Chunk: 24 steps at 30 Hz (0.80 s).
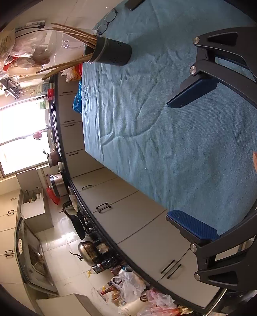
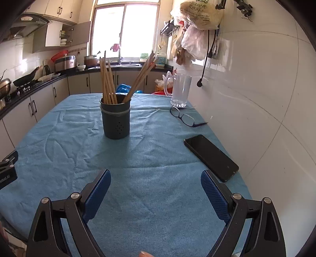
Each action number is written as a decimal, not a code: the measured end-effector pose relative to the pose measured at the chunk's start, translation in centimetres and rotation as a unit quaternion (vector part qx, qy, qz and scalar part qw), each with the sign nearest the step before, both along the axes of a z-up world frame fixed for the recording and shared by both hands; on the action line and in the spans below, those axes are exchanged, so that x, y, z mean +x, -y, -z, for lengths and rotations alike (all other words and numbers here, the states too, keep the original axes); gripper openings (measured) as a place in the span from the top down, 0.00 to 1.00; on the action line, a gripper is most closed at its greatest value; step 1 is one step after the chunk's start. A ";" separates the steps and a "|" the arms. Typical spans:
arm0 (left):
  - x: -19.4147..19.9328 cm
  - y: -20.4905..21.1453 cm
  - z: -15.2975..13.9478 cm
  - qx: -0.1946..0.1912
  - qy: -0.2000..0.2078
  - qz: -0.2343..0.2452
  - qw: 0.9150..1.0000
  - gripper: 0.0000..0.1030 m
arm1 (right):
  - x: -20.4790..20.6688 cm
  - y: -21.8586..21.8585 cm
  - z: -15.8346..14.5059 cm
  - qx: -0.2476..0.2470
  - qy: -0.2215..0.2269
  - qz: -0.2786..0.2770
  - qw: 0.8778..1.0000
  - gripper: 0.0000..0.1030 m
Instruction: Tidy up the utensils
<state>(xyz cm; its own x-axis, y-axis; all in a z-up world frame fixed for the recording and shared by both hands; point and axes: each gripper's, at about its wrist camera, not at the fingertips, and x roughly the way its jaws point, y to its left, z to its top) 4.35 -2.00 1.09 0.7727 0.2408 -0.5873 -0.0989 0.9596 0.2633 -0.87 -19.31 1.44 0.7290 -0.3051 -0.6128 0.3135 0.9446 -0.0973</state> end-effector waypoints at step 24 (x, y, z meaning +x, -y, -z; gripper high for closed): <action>-0.4 0.5 0.7 -0.003 -0.003 0.016 1.000 0.00 | 0.9 -0.6 0.7 -0.003 -0.022 -0.006 1.000 0.08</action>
<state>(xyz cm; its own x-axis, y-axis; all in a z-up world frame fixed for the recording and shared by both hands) 3.99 -2.53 0.42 0.7768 0.2133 -0.5925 -0.0677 0.9637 0.2582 -0.01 -18.73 0.70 0.7054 -0.3003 -0.6420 0.2971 0.9477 -0.1169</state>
